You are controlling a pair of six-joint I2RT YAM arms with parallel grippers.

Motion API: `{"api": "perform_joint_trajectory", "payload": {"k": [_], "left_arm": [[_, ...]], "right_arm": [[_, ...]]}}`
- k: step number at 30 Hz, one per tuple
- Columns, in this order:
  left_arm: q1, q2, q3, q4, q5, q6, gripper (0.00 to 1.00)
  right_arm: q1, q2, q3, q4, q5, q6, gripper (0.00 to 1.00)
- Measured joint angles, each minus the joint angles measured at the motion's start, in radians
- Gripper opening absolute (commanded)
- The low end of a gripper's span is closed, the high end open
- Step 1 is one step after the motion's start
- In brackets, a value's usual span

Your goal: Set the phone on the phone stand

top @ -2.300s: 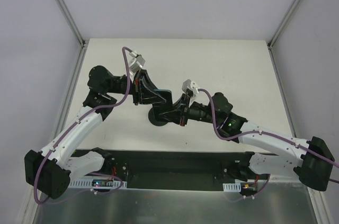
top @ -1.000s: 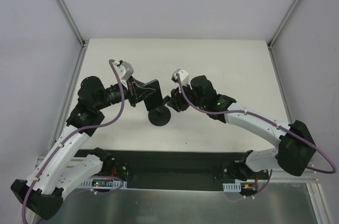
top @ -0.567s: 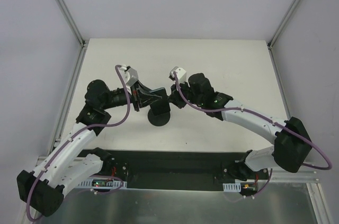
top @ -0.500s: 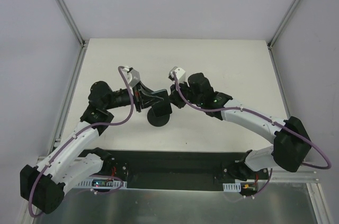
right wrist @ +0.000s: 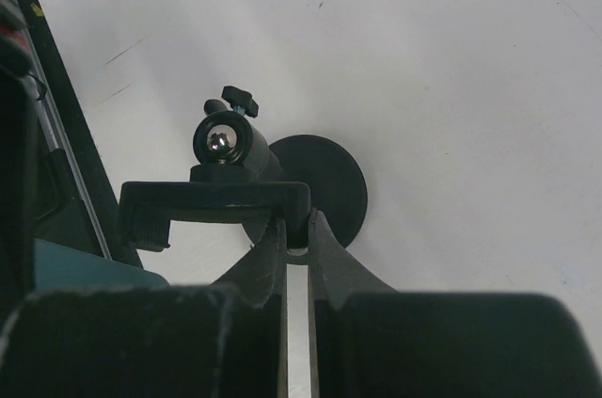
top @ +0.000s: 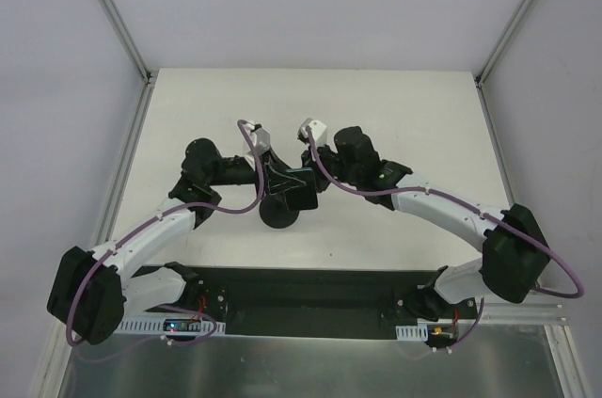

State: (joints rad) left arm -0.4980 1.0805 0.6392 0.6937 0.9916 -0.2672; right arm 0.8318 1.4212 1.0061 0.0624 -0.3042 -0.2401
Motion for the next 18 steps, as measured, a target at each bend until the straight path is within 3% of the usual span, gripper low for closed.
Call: {"api": "perform_joint_trajectory", "payload": {"k": [18], "left_arm": [[0.015,0.136,0.045,-0.021,0.210,0.078,0.00]], "right_arm": [[-0.027,0.018,0.000,-0.008,-0.227,-0.050,0.00]]}}
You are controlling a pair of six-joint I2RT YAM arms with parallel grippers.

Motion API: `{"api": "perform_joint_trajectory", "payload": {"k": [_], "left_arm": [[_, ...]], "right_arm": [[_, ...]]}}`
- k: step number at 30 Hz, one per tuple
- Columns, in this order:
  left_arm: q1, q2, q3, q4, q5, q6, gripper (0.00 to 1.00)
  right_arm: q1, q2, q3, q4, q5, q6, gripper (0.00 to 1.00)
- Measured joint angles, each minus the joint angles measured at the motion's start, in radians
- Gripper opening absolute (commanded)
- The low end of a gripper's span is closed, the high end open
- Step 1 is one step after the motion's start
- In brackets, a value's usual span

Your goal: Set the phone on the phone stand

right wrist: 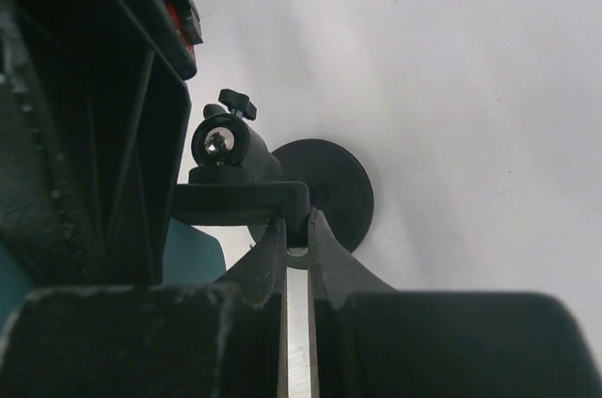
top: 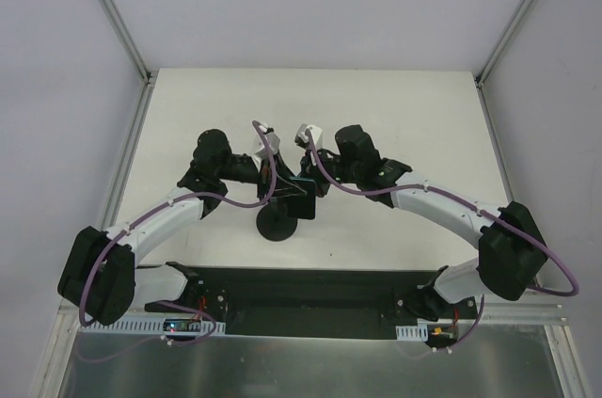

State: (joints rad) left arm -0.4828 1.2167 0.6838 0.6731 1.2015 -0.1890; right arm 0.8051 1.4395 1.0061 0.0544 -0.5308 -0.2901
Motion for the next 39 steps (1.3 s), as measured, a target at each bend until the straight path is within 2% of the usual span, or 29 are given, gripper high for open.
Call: {"api": "perform_joint_trajectory", "payload": {"k": [5,8,10,12,15,18,20,22,25,26,27,30,33,39], "left_arm": [[0.009,-0.011,0.002,-0.071,-0.021,0.043,0.00],[0.006,-0.068,0.005,-0.186,-0.114,0.106,0.00],[-0.002,-0.135,0.005,-0.280,-0.239,0.139,0.00],[-0.031,-0.206,0.006,-0.370,-0.426,0.151,0.00],[-0.108,-0.290,0.006,-0.459,-0.682,0.141,0.00],[-0.183,-0.357,-0.021,-0.494,-0.995,0.074,0.00],[-0.256,-0.377,-0.061,-0.478,-1.135,0.060,0.00],[-0.299,-0.378,-0.079,-0.450,-1.194,0.047,0.00],[-0.317,-0.371,-0.106,-0.389,-1.231,0.036,0.00],[-0.317,-0.367,-0.112,-0.368,-1.239,0.035,0.00],[-0.317,-0.362,-0.117,-0.351,-1.243,0.035,0.00],[-0.312,-0.341,-0.134,-0.274,-1.296,0.042,0.00],[-0.281,-0.319,-0.133,-0.232,-1.388,0.055,0.00],[-0.263,-0.323,-0.116,-0.296,-1.502,0.077,0.00]], "right_arm": [[-0.004,0.000,0.000,0.001,0.015,0.003,0.00],[-0.004,-0.005,-0.004,0.017,0.066,0.033,0.00],[0.003,-0.021,-0.019,0.034,0.115,0.060,0.00],[0.027,-0.056,-0.050,0.062,0.225,0.094,0.01],[0.101,-0.094,-0.072,0.082,0.444,0.171,0.00],[0.282,-0.116,-0.104,0.114,0.877,0.245,0.00],[0.383,-0.110,-0.116,0.107,1.106,0.293,0.00],[0.471,-0.084,-0.114,0.103,1.320,0.326,0.00],[0.522,-0.026,-0.077,0.091,1.500,0.348,0.02],[0.526,-0.013,-0.066,0.088,1.525,0.354,0.19],[0.527,-0.011,-0.063,0.086,1.535,0.360,0.53],[0.546,-0.034,-0.058,0.062,1.493,0.387,0.71],[0.619,-0.132,-0.059,0.032,1.376,0.378,0.79],[0.630,-0.512,-0.199,-0.066,1.230,0.365,0.80]]}}
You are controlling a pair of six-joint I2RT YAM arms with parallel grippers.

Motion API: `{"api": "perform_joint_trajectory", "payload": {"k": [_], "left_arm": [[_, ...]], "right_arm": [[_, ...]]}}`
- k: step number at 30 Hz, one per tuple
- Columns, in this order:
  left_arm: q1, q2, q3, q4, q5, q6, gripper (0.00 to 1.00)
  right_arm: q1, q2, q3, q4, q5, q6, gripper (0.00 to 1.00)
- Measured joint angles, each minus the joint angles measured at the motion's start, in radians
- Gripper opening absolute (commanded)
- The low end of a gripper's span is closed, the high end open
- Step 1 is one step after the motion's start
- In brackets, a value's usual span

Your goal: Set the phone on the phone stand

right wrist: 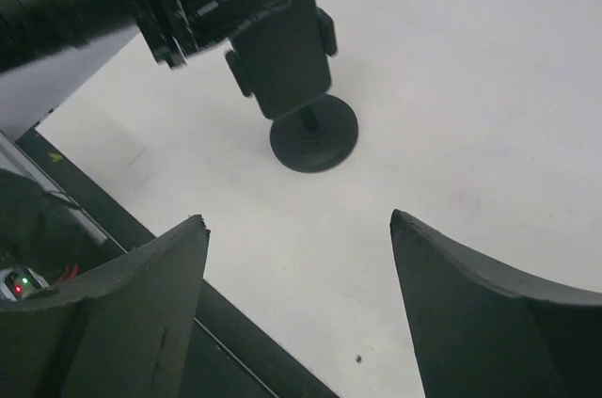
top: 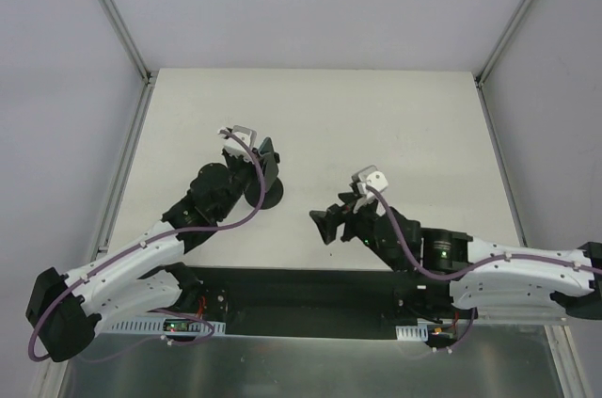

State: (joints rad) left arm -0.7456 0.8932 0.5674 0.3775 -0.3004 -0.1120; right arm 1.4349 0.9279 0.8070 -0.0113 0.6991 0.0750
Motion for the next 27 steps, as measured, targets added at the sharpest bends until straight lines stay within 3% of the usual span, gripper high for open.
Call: {"api": "perform_joint_trajectory", "payload": {"k": [6,14,21,27], "left_arm": [[-0.001,-0.051,0.041,-0.154,-0.085,-0.005,0.00],[0.097,-0.265,0.037,-0.402,-0.214,0.000,0.00],[0.285,-0.444,0.005,-0.536,-0.089,0.074,0.00],[0.317,-0.521,-0.020,-0.572,-0.034,0.188,0.00]], "right_arm": [[-0.005,-0.246,-0.212,-0.106,-0.050,0.039,0.82],[-0.005,-0.297,-0.265,-0.150,-0.079,0.037,0.82],[-0.005,-0.287,-0.267,-0.140,-0.133,0.037,0.82],[-0.005,-0.308,-0.304,-0.125,-0.162,0.037,0.82]]}}
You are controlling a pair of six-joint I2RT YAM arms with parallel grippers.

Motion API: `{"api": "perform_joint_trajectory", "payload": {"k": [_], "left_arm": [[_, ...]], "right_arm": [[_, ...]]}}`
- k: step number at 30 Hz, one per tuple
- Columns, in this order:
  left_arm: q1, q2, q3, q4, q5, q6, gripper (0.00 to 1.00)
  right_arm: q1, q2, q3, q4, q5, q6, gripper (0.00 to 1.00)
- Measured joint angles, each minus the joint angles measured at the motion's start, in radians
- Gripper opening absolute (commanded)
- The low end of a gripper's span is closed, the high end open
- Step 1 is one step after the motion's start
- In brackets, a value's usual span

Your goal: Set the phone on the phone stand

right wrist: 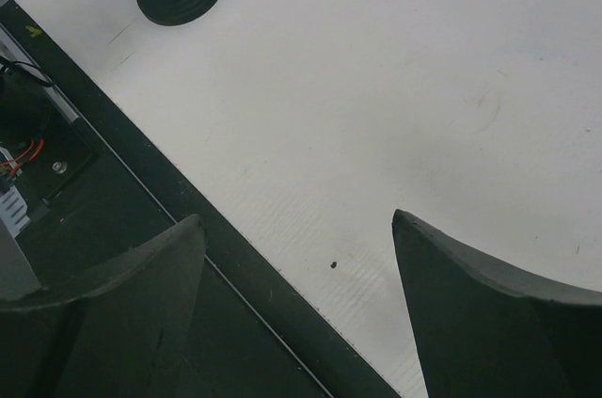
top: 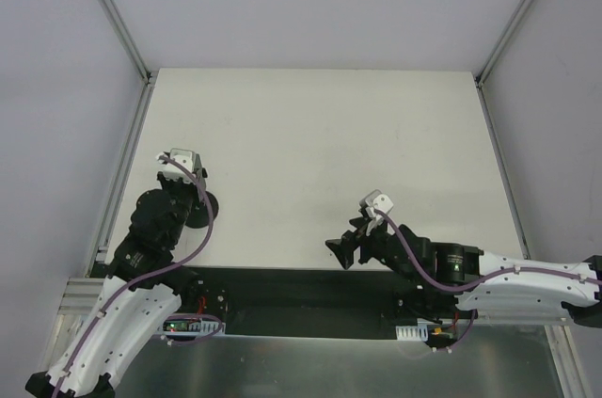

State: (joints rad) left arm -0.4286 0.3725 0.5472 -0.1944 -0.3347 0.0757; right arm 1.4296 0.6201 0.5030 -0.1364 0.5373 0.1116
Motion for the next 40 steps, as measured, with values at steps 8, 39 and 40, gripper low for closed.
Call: {"api": "perform_joint_trajectory", "payload": {"k": [8,39,40], "left_arm": [[0.011,-0.006,-0.003,-0.001,0.056,0.019,0.00],[0.011,0.025,0.711,-0.247,0.179,-0.245,0.98],[0.011,0.047,0.748,-0.246,0.217,-0.254,0.98]], "right_arm": [[0.000,-0.053,-0.006,-0.001,-0.003,0.001,0.82],[0.000,-0.204,0.487,-0.595,0.344,0.040,0.97],[0.000,-0.229,0.525,-0.608,0.372,0.019,0.97]]}}
